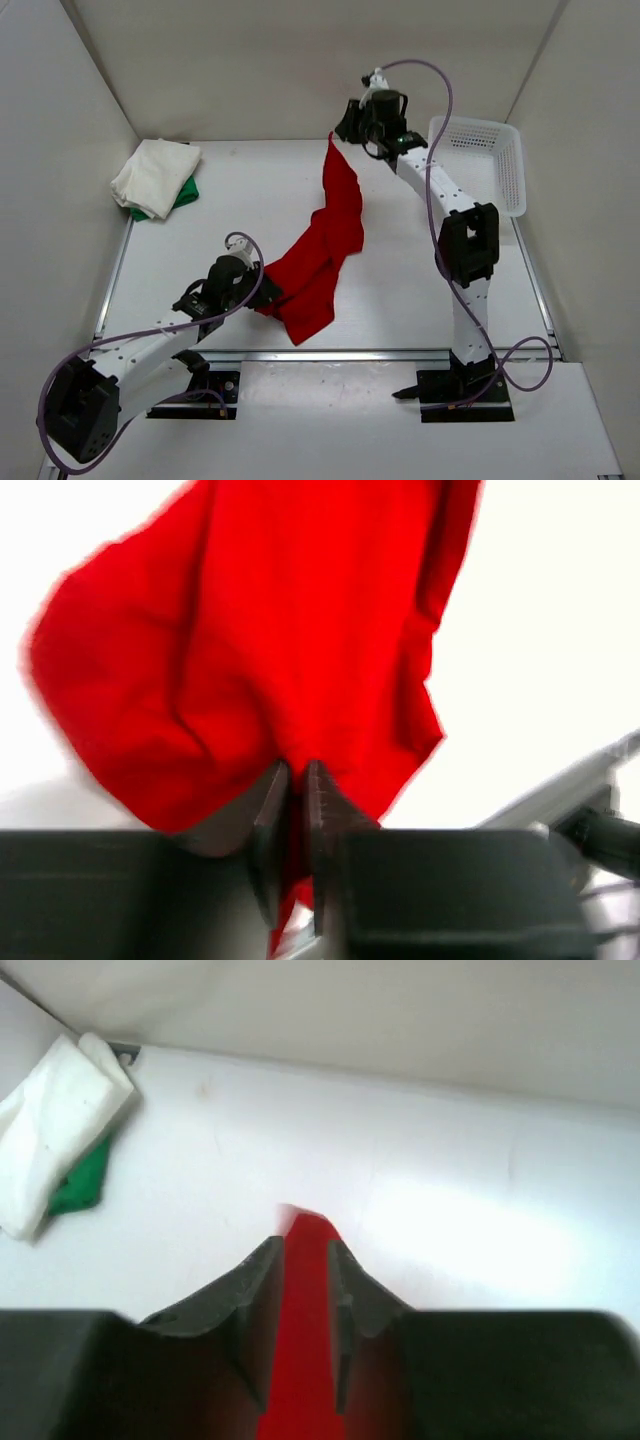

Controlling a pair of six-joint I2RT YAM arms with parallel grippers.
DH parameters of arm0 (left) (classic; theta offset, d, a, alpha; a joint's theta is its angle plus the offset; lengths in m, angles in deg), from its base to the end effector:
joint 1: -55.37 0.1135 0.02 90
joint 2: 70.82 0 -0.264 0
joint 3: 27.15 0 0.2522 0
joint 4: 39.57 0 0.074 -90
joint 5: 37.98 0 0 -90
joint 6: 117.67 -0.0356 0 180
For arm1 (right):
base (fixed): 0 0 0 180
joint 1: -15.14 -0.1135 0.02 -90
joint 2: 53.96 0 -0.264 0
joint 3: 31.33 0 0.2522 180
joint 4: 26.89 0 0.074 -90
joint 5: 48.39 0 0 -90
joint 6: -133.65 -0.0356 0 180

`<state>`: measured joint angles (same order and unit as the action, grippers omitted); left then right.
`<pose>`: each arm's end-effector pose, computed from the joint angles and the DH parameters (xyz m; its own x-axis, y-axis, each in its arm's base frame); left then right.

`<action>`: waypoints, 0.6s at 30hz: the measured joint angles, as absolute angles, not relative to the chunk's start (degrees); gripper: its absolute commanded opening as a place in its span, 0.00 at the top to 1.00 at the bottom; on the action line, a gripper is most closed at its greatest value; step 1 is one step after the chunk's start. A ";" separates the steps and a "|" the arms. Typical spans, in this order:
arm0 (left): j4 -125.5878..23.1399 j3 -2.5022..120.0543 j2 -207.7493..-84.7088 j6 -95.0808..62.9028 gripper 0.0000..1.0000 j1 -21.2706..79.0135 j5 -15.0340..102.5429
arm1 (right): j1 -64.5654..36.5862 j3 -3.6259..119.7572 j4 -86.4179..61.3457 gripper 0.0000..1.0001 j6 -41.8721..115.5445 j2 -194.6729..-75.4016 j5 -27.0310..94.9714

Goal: Fold and stack the t-shirts
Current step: Move the tshirt to the center of the board

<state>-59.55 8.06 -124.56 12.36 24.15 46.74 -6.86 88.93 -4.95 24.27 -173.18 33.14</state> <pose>0.1596 -0.1006 0.1781 -0.7793 -0.2766 -0.5623 0.0999 0.8310 -0.5472 0.4645 0.1933 0.3095 -0.4773 0.1611 -0.8638 -0.3601 0.8608 0.3596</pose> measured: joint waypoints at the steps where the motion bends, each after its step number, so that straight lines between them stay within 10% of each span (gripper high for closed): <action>1: -58.37 6.97 -124.32 13.39 0.61 23.58 45.99 | -6.42 96.51 -2.83 0.64 24.32 -176.02 32.07; 6: -56.46 3.43 -122.94 16.08 0.40 24.19 42.04 | -7.36 103.25 4.15 0.57 27.31 -174.81 29.88; 13: -58.74 8.21 -121.37 13.67 0.31 29.74 44.14 | -11.41 50.50 -5.54 1.00 23.86 -147.84 24.86; 18: -54.82 19.97 -134.92 12.91 0.44 29.39 45.49 | -11.98 28.17 -11.26 0.94 19.27 -138.93 21.95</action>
